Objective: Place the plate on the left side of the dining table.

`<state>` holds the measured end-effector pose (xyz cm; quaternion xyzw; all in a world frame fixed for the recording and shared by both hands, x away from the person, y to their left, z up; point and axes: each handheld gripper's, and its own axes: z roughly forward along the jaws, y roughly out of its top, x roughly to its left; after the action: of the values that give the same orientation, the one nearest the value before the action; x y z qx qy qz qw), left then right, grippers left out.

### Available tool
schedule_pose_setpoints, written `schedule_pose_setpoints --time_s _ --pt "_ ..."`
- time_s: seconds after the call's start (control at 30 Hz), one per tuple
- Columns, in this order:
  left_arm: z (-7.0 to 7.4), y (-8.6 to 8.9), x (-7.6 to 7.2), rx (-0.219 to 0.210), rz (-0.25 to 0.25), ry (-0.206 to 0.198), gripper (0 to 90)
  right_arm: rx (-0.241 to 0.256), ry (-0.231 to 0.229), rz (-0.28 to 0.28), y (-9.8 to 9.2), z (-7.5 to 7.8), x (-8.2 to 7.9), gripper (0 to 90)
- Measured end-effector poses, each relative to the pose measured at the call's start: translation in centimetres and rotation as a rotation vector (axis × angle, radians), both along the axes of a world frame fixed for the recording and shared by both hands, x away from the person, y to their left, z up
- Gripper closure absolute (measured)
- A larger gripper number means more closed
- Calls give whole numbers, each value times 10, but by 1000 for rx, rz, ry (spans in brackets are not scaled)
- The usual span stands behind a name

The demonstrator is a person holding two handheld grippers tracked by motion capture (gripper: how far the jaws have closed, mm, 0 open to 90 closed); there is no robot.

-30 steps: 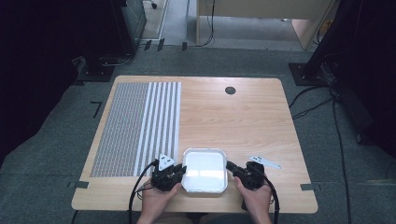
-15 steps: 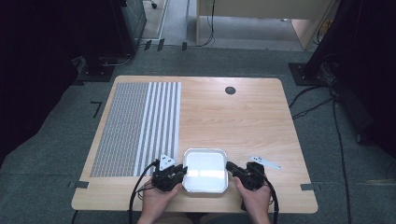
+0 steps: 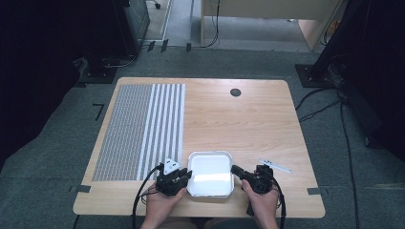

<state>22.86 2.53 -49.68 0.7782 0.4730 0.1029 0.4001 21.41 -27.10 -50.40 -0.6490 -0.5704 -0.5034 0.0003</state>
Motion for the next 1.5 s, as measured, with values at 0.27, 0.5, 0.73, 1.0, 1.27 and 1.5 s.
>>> schedule_pose_setpoints --time_s 0.27,0.5,0.73,1.0,1.27,1.5 --pt "0 0 0 -1 -4 -1 750 -115 7 -20 10 0 -4 855" --pt "0 1 1 -15 -9 10 702 -153 -13 -60 14 3 -8 887" --pt "-1 1 1 -12 -2 7 711 -72 0 -48 9 5 -7 884" --pt "-1 1 0 -7 5 1 713 -206 -18 -46 22 3 -9 862" --pt "-1 1 0 -5 7 -4 712 -392 -94 -63 40 5 -17 832" --pt "-1 1 0 -8 8 -1 708 -267 -60 -87 31 7 -16 879"
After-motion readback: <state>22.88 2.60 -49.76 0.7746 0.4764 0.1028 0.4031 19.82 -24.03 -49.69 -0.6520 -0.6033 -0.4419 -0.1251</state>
